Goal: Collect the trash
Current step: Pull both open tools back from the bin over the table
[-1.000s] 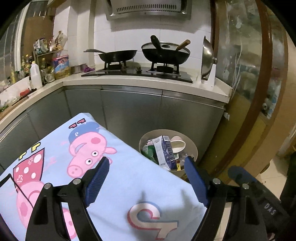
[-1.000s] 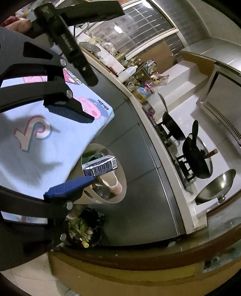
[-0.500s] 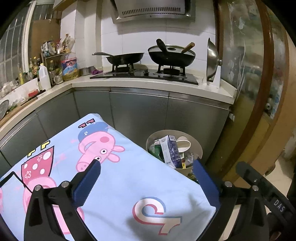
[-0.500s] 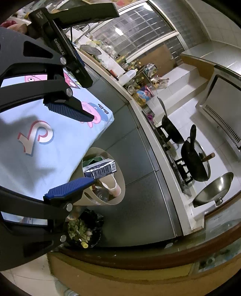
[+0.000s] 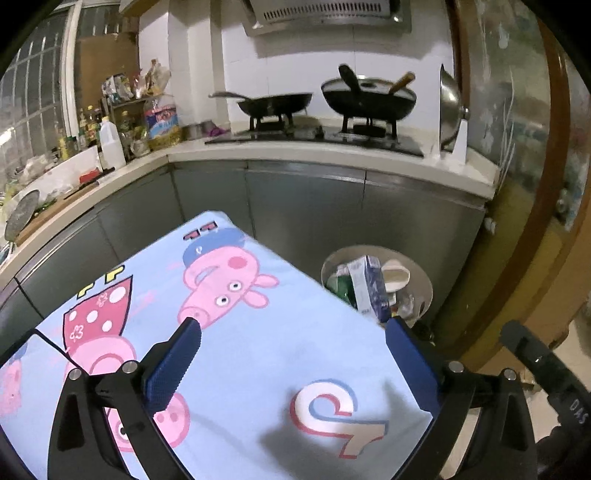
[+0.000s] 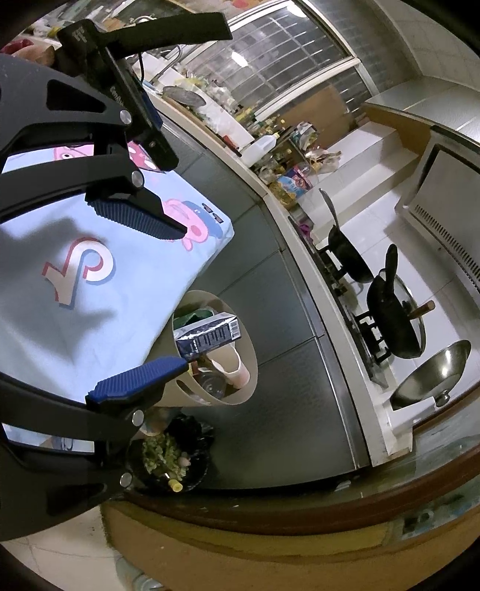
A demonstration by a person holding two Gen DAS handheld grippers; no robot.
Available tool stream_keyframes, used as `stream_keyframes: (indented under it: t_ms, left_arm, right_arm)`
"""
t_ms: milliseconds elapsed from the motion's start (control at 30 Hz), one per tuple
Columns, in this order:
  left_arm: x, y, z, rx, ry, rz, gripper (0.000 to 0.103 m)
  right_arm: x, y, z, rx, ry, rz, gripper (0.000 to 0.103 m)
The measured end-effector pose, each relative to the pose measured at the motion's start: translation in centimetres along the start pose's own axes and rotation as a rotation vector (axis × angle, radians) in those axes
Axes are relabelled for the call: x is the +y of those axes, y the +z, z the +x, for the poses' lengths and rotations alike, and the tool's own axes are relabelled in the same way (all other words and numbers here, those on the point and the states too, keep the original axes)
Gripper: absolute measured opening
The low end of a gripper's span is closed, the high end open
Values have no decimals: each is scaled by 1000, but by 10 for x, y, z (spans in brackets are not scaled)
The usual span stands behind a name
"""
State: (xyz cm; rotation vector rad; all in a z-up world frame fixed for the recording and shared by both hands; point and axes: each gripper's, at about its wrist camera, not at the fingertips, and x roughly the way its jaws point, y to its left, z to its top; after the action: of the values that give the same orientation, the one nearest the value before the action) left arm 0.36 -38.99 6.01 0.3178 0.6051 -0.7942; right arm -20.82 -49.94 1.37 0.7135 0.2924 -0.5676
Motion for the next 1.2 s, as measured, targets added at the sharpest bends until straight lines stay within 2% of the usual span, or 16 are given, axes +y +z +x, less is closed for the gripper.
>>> stream_keyframes:
  t_ms: [167,300,333,567,700,800,900,1067,1200]
  left_arm:
    - [-8,-7,8,70,0,46,100]
    - [-9,-12,14,106,-43,53,100]
    - [-9,-13,17,114,-42,52,99]
    - [-8,-18,35,192,-26,38,99]
    - [-12,-21,37,243,-42,92,99]
    - [-13,-19,36,253,-57,109,99]
    - [-7,-16,39,276,-53,82,99]
    - [1,-13,41,273,-12,71,99]
    - [8,-11,40,277,-42,49,99]
  right_arm:
    - [-1,-3,3,19,-19,-4,66]
    - [-4,-2,8,52,-52,0,68]
    - [-6,-2,9,68,-59,5,72]
    - [-13,-10,8,104,-94,-4,74]
    - [-17,-9,15,125,-93,11,74]
    - [-14,-10,18,137,-84,8,74]
    - [-8,-12,18,142,-90,-16,82]
    - [-7,-10,16,134,-92,-23,82]
    - [-8,-10,17,136,-92,-16,82]
